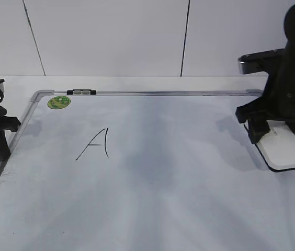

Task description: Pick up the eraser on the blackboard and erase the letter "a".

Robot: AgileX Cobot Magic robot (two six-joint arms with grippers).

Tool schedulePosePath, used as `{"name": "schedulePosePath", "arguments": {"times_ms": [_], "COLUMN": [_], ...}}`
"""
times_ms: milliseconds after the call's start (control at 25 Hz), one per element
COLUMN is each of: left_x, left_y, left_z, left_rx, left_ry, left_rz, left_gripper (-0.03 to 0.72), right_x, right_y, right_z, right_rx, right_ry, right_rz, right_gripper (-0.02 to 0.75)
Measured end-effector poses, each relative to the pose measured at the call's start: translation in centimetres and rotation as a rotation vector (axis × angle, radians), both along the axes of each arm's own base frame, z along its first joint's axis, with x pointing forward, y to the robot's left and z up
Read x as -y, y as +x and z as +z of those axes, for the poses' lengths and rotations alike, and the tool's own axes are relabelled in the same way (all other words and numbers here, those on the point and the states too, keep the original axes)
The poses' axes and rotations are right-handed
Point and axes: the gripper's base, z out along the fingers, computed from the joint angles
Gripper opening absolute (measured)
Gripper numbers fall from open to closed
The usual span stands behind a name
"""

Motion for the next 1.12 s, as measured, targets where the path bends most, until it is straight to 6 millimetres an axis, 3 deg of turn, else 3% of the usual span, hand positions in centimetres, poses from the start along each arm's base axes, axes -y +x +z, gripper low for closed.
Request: {"name": "schedulePosePath", "arguments": {"times_ms": [200, 440, 680, 1120], "left_x": [0.0, 0.0, 0.0, 0.0], "left_y": [0.0, 0.0, 0.0, 0.0], "left_z": [0.0, 0.0, 0.0, 0.0], "left_rx": [0.0, 0.0, 0.0, 0.0], "left_ry": [0.0, 0.0, 0.0, 0.0], "left_rz": [0.0, 0.0, 0.0, 0.0], "left_gripper": [0.05, 0.051, 0.051, 0.053], "right_x": [3.4, 5.2, 5.3, 5.2], "right_y": [0.3, 0.7, 1.0, 1.9], "right_z": [-1.2, -1.7, -1.6, -3.6], "right_rx": [0.012, 0.051, 0.088, 0.069], "right_ry": [0.013, 0.034, 0.046, 0.044], "right_rz": [-0.094, -0.148, -0.145, -0.13], "right_gripper": [0.57, 0.57, 0.57, 0.57]}}
